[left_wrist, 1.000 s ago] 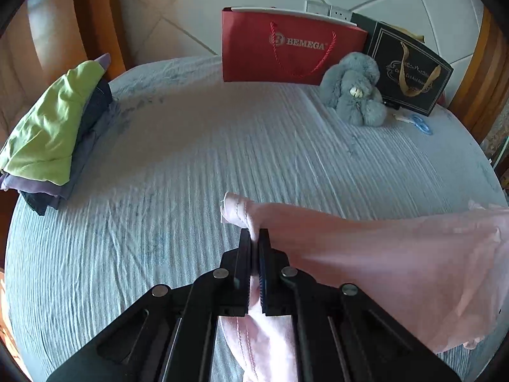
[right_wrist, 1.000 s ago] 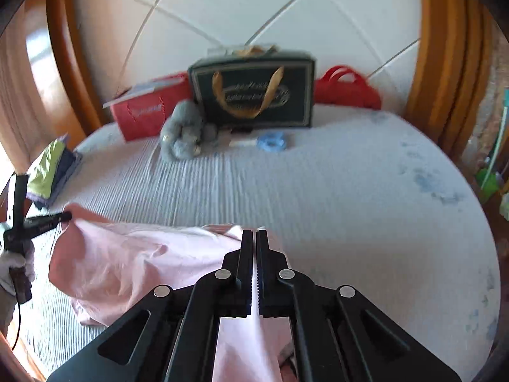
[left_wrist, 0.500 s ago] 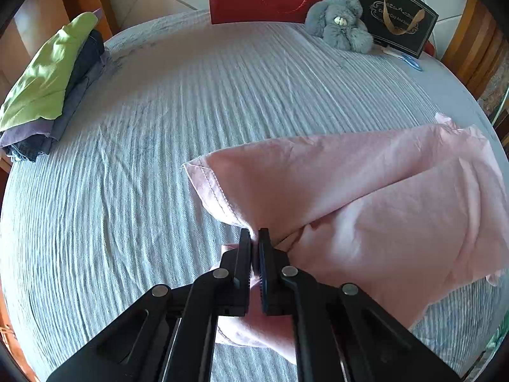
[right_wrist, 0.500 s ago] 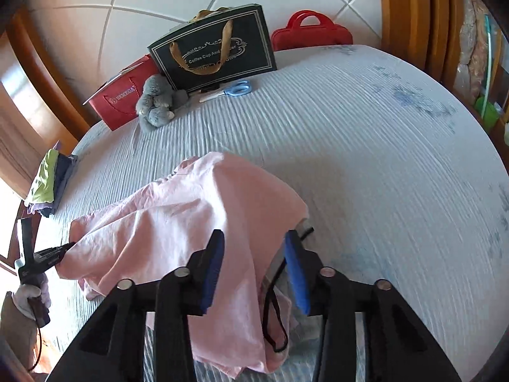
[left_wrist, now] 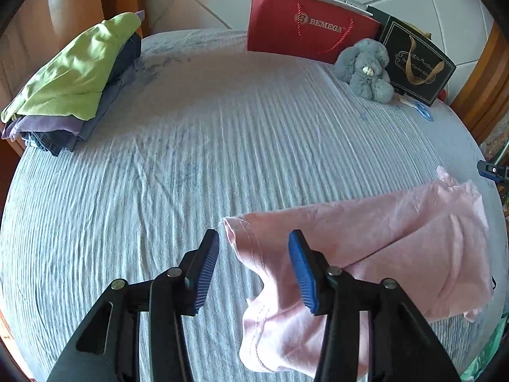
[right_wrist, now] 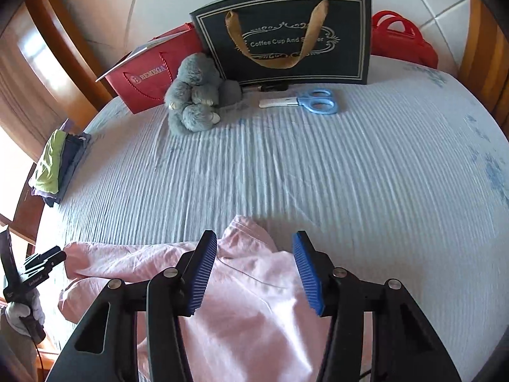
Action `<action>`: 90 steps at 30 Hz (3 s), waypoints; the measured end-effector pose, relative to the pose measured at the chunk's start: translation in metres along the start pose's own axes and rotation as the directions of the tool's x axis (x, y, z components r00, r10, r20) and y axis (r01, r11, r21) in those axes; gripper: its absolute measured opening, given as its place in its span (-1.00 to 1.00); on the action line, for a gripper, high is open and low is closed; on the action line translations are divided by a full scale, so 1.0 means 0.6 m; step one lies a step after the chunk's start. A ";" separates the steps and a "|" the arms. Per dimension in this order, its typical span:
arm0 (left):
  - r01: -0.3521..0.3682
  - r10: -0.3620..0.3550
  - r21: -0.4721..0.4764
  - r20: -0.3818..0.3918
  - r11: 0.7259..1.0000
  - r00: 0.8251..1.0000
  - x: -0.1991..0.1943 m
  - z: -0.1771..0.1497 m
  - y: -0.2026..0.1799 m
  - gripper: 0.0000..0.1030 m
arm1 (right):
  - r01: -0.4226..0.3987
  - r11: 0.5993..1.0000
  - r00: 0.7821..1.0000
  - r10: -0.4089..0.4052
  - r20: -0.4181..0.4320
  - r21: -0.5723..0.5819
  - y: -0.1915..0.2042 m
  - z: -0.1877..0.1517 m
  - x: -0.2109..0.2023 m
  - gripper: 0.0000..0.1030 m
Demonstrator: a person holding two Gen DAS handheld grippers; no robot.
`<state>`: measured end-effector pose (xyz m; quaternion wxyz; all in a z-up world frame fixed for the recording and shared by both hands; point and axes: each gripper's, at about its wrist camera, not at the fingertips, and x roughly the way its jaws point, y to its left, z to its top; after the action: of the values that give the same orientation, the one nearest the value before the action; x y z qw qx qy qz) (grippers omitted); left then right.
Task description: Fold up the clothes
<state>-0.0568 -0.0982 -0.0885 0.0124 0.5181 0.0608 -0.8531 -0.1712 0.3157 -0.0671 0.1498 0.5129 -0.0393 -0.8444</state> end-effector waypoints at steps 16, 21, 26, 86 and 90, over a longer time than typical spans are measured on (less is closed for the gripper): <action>-0.054 0.057 0.127 -0.027 0.990 0.998 0.067 0.015 -0.045 -0.90 | 0.107 0.985 0.991 -0.116 -0.066 -0.135 0.033 0.015 0.084 -0.91; -0.058 0.044 0.143 0.103 0.988 0.994 0.033 0.108 -0.070 -0.90 | 0.151 0.975 0.984 -0.133 0.115 -0.163 0.036 0.056 0.000 -0.91; -0.122 0.085 0.133 0.254 0.983 0.964 0.031 0.278 -0.100 -0.81 | 0.259 0.951 0.935 -0.202 0.290 -0.171 0.041 0.173 -0.035 -0.83; 0.079 -0.099 0.248 0.069 0.965 0.993 -0.021 0.056 -0.178 -0.77 | 0.151 0.988 0.977 -0.147 0.155 -0.016 -0.076 -0.084 -0.183 -0.91; 0.083 -0.096 0.231 0.043 0.969 0.994 -0.016 0.009 -0.178 -0.10 | 0.085 0.994 0.994 -0.079 0.078 -0.071 -0.063 -0.114 -0.151 -0.53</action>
<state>-0.0662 0.0068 -0.0676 -0.0841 0.4896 -0.0148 -0.8677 -0.0807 0.3840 -0.0304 0.1323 0.4760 0.0073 -0.8694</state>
